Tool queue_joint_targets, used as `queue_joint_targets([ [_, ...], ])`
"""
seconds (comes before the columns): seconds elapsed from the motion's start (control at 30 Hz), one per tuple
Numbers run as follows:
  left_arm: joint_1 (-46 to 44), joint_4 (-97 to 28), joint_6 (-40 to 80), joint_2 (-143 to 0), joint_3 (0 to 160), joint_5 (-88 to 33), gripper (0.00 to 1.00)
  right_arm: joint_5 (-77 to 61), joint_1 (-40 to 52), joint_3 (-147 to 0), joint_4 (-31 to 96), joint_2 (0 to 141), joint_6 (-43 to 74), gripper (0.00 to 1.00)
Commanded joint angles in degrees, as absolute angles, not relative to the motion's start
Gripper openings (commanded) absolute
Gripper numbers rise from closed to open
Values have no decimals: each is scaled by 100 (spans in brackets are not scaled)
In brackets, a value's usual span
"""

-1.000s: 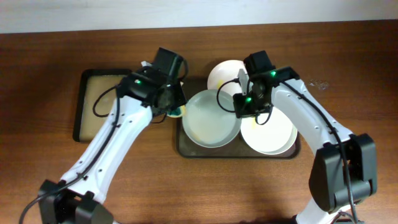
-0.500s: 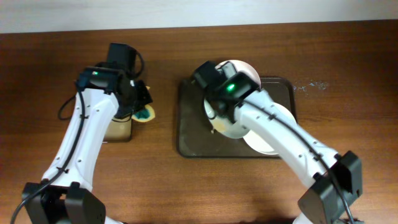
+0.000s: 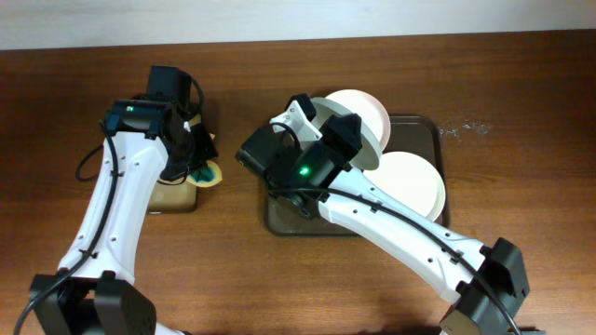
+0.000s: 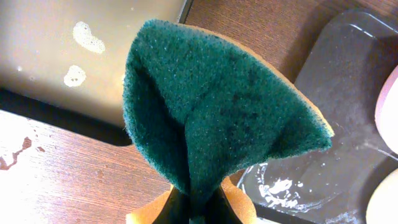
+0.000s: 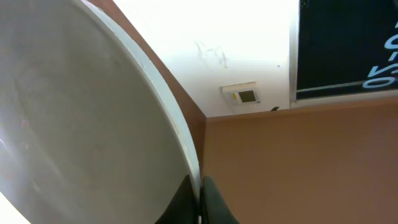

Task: Clean dirty plates on tray and stack at the side
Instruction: 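Lift the light blue plate with the right gripper and place it right of tray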

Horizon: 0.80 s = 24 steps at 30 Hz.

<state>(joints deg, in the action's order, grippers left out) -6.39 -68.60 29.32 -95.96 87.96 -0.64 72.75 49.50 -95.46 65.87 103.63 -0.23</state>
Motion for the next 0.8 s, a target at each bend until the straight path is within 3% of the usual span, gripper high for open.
queue_joint_targets([
  [0.0, -607, -6869, 2812, -9566, 8823, -23, 0, 7550, 4943, -9677, 6578, 10193, 32, 4],
  [0.07, -607, -6869, 2814, -9566, 8823, -23, 0, 7052, 4821, -9664, 6580, 10193, 687, 4],
  [0.13, -607, -6871, 2814, -9566, 8823, -25, 0, 5688, 4558, -9627, 6560, 10206, 1406, 4],
  [0.23, -607, -6871, 2814, -9566, 8823, -25, 0, 3275, 3957, -9456, 6560, 10359, 600, 4],
  [0.4, -607, -6906, 2814, -9566, 8823, -25, 0, 3500, 2936, -9483, 7013, 9966, 1396, 4],
  [0.63, -607, -6906, 2816, -9566, 8823, -25, 0, 362, -541, -9395, 6716, 9714, 1347, 4],
  [0.77, -611, -6908, 2814, -9566, 8823, -25, 0, -362, -2265, -8888, 6040, 9915, 1293, 4],
])
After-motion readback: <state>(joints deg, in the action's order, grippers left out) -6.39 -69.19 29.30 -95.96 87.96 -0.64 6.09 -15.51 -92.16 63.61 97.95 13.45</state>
